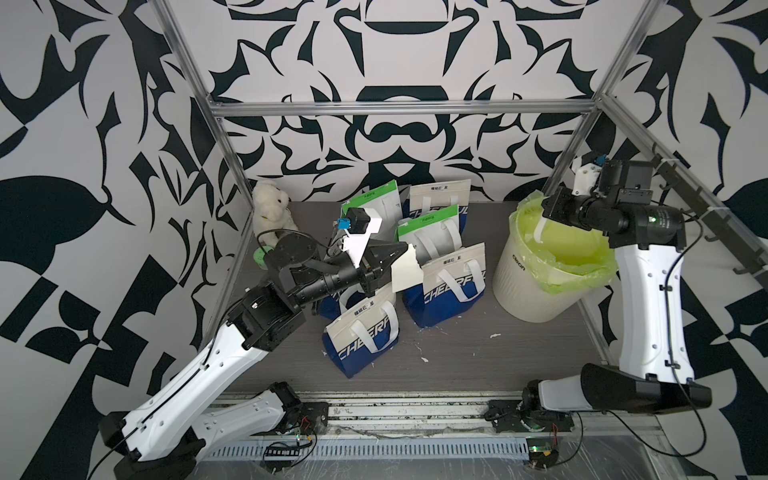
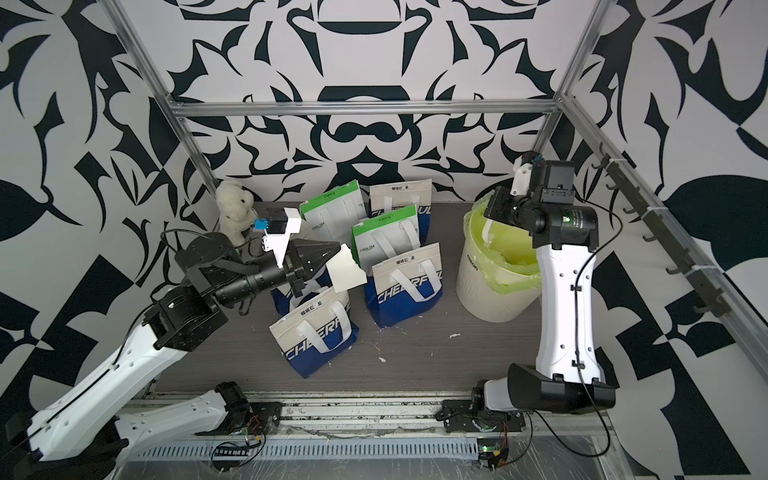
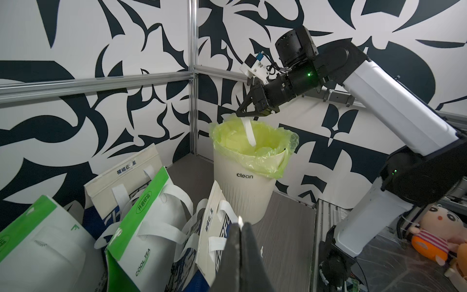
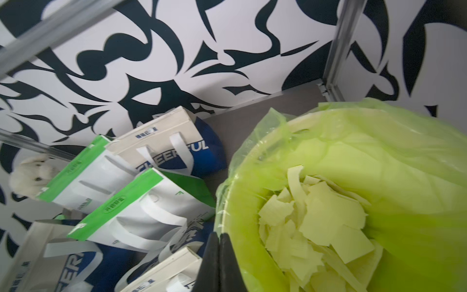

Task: Shred takeout receipts and throw away
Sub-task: Place the takeout receipt in the trash bin, then shred the takeout receipt.

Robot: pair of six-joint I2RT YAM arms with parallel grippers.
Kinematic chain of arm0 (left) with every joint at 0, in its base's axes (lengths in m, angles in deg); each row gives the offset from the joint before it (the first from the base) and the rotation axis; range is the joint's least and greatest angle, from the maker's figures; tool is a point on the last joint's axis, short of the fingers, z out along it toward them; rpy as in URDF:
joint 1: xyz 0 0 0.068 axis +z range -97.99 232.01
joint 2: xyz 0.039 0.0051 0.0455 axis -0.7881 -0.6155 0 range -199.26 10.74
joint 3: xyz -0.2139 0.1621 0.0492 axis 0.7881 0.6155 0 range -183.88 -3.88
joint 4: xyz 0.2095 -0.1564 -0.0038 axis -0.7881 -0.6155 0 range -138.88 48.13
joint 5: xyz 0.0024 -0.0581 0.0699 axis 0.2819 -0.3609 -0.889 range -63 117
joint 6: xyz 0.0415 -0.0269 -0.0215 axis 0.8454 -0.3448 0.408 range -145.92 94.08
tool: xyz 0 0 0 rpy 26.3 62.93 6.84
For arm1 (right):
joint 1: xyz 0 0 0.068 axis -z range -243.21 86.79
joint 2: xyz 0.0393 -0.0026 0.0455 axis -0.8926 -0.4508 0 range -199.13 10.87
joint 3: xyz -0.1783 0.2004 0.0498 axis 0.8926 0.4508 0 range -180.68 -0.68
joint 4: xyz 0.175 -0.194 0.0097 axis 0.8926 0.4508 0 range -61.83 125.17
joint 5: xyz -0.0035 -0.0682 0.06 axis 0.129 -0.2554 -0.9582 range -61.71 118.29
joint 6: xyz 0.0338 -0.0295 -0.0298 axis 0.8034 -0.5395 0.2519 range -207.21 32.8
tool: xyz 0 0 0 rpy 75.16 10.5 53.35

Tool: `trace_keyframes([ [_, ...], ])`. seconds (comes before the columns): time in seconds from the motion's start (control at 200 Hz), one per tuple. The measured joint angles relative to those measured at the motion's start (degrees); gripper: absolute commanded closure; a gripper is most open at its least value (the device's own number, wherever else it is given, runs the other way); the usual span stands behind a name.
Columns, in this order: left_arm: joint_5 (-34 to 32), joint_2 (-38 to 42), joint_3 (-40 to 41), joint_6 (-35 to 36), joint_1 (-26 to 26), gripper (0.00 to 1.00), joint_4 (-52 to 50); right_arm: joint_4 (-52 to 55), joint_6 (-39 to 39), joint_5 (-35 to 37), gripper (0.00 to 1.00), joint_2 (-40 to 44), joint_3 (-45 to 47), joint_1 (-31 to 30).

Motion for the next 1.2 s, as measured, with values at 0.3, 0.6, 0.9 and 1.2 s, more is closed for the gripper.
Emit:
trace_keyframes([
  [0.3,1.27,-2.71,0.0,-2.1,0.0,1.0,4.31,3.13,-3.93,3.91,0.27,-0.68,0.09,0.09],
  [0.6,0.92,-7.43,-0.04,-6.23,0.0,1.0,10.49,-3.43,-1.92,-17.49,0.29,2.45,4.28,0.33],
  [0.9,0.28,-9.68,2.45,-16.22,0.0,1.0,28.2,-42.88,17.03,-45.27,0.26,13.22,28.26,-12.02],
  [1.2,-1.07,-10.49,4.98,-24.04,0.0,1.0,39.71,-56.61,19.63,-50.29,0.27,13.53,32.92,-21.88],
])
